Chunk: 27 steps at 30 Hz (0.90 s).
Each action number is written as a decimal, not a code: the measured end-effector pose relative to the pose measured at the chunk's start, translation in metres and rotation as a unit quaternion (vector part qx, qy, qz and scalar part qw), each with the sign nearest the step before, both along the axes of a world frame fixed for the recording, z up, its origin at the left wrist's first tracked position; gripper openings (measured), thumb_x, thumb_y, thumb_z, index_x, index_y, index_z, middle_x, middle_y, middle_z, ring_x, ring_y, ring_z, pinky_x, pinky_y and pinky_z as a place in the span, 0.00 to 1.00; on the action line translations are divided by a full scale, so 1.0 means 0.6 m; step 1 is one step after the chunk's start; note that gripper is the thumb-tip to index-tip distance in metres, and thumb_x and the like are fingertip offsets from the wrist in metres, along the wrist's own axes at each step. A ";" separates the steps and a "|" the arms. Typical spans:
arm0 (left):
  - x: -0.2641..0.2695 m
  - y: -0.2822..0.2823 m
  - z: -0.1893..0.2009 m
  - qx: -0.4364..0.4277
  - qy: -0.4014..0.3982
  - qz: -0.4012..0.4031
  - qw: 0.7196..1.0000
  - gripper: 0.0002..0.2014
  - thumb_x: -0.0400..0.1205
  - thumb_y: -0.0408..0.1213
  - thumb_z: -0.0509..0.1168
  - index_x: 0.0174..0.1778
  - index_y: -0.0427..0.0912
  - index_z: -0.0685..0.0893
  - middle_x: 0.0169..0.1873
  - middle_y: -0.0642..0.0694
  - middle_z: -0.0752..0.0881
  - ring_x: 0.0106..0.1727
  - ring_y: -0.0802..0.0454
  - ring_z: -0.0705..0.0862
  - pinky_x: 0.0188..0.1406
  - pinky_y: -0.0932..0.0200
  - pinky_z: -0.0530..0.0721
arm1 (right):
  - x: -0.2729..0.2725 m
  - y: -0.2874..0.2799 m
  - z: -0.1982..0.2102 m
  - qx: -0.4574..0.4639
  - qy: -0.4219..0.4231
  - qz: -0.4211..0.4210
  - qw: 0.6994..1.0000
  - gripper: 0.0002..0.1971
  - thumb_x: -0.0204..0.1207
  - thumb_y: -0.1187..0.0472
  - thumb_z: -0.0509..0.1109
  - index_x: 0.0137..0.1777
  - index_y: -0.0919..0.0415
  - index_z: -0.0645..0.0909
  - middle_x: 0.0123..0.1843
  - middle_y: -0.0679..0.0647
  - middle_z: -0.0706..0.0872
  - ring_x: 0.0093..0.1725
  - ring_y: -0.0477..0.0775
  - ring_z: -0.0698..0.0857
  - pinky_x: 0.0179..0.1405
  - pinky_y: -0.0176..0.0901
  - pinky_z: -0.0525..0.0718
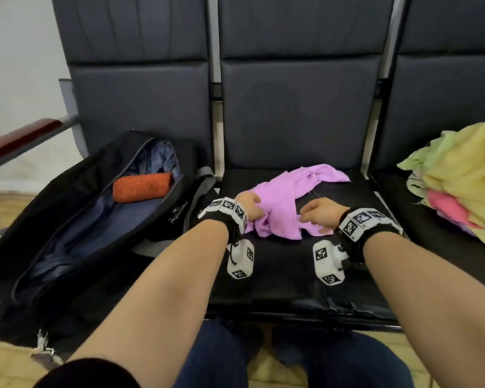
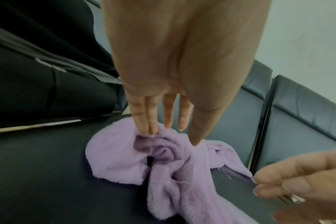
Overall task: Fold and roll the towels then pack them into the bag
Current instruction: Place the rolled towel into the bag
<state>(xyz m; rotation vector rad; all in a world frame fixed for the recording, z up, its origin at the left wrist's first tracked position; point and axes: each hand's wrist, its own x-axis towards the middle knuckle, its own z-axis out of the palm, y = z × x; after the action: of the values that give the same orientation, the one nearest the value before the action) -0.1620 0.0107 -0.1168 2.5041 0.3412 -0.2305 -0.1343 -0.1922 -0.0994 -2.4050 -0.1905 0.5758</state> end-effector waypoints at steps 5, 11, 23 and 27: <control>0.057 0.011 -0.048 0.067 -0.032 -0.027 0.997 0.25 0.74 0.43 0.71 0.67 0.43 0.78 0.66 0.39 0.79 0.63 0.41 0.80 0.63 0.50 0.80 | 0.063 0.023 -0.056 -0.012 -0.014 -0.040 0.999 0.13 0.76 0.63 0.73 0.58 0.67 0.83 0.52 0.57 0.81 0.49 0.55 0.79 0.50 0.48 0.82; 0.078 0.027 -0.087 -0.002 -0.028 -0.005 1.000 0.14 0.75 0.37 0.71 0.56 0.39 0.85 0.50 0.43 0.85 0.55 0.42 0.85 0.50 0.60 0.83 | 0.087 0.045 -0.114 -0.017 -0.002 -0.058 0.998 0.10 0.74 0.61 0.74 0.35 0.65 0.79 0.32 0.57 0.81 0.33 0.55 0.79 0.29 0.40 0.74; 0.043 0.008 0.027 -0.182 -0.153 0.029 0.971 0.24 0.77 0.32 0.69 0.70 0.41 0.79 0.66 0.44 0.80 0.66 0.47 0.80 0.65 0.54 0.80 | 0.055 0.026 0.019 0.179 -0.188 -0.065 0.964 0.06 0.80 0.65 0.66 0.48 0.66 0.83 0.37 0.54 0.80 0.40 0.51 0.77 0.43 0.40 0.71; 0.024 -0.030 0.102 -0.263 -0.168 -0.065 0.948 0.25 0.78 0.17 0.59 0.73 0.34 0.75 0.68 0.38 0.80 0.70 0.46 0.78 0.62 0.64 0.78 | 0.011 0.015 0.106 0.242 -0.196 -0.003 0.950 0.06 0.82 0.65 0.66 0.44 0.57 0.81 0.32 0.55 0.79 0.31 0.47 0.74 0.33 0.36 0.74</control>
<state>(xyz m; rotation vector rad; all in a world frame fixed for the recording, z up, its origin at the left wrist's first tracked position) -0.1479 -0.0074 -0.0556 1.9866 -0.0301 0.0536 -0.1275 -0.1835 -0.0358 -2.0071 -0.4399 0.0251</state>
